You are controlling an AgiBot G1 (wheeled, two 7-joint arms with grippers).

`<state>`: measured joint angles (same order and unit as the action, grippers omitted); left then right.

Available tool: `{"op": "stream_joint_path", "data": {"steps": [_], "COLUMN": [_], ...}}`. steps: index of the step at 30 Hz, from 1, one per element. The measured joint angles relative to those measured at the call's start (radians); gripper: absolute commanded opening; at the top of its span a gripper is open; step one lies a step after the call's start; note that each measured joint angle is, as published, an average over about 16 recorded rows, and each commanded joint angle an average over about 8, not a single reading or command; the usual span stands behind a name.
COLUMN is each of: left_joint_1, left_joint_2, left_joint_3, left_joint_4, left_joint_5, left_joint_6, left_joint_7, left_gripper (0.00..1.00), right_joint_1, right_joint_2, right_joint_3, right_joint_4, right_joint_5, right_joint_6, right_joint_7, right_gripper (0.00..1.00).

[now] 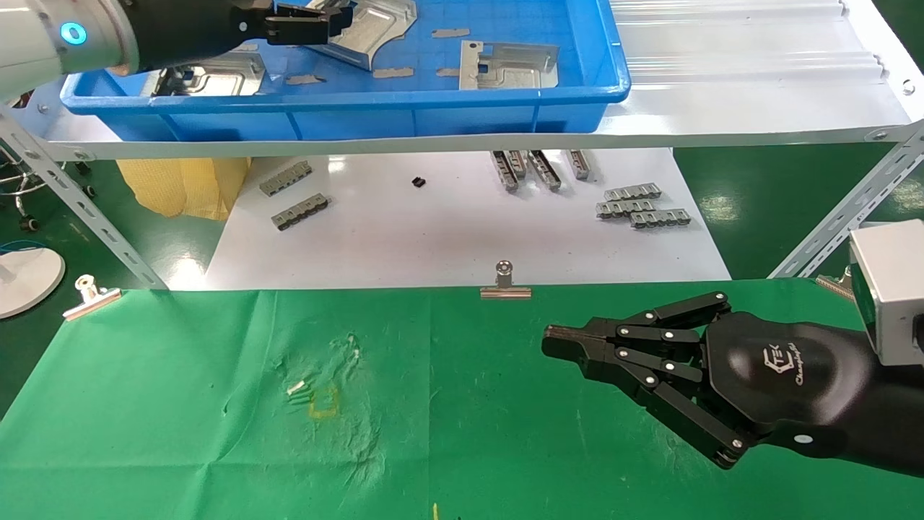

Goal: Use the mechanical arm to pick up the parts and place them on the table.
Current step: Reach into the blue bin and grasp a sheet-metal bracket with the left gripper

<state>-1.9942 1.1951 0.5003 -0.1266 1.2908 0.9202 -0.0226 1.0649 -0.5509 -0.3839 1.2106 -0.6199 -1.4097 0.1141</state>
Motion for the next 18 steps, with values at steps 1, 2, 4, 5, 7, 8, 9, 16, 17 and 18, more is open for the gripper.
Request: {"op": "stream_joint_path", "data": {"steps": [1, 2, 4, 5, 7, 8, 9, 16, 17, 18], "left_joint_1": [-0.005, -0.01, -0.018, -0.022, -0.027, -0.029, -0.031, -0.038, -0.039, -0.039], "left_joint_2": [0.009, 0.018, 0.034, 0.04, 0.052, 0.057, 0.061, 0.086, 0.088, 0.09], "left_joint_3": [0.002, 0.005, 0.008, 0.01, 0.013, 0.014, 0.015, 0.02, 0.02, 0.02], "left_joint_4": [0.017, 0.032, 0.056, 0.066, 0.082, 0.089, 0.095, 0.117, 0.118, 0.119], "left_joint_5": [0.005, 0.009, 0.015, 0.018, 0.022, 0.024, 0.026, 0.033, 0.034, 0.034], "left_joint_6": [-0.016, -0.031, -0.057, -0.068, -0.086, -0.094, -0.101, -0.139, -0.143, -0.146], "left_joint_7": [0.002, 0.003, 0.005, 0.006, 0.007, 0.007, 0.008, 0.008, 0.009, 0.009], "left_gripper": [0.35, 0.22, 0.02, 0.0, 0.0, 0.0, 0.0, 0.0, 0.0, 0.0], "right_joint_1": [0.0, 0.0, 0.0, 0.0, 0.0, 0.0, 0.0, 0.0, 0.0, 0.0], "right_joint_2": [0.0, 0.0, 0.0, 0.0, 0.0, 0.0, 0.0, 0.0, 0.0, 0.0], "right_joint_3": [0.0, 0.0, 0.0, 0.0, 0.0, 0.0, 0.0, 0.0, 0.0, 0.0], "right_joint_4": [0.0, 0.0, 0.0, 0.0, 0.0, 0.0, 0.0, 0.0, 0.0, 0.0], "right_joint_5": [0.0, 0.0, 0.0, 0.0, 0.0, 0.0, 0.0, 0.0, 0.0, 0.0], "right_joint_6": [0.0, 0.0, 0.0, 0.0, 0.0, 0.0, 0.0, 0.0, 0.0, 0.0], "right_joint_7": [0.0, 0.0, 0.0, 0.0, 0.0, 0.0, 0.0, 0.0, 0.0, 0.0], "right_gripper": [0.56, 0.68, 0.92, 0.98, 1.0, 1.0, 1.0, 1.0, 1.0, 1.0]}}
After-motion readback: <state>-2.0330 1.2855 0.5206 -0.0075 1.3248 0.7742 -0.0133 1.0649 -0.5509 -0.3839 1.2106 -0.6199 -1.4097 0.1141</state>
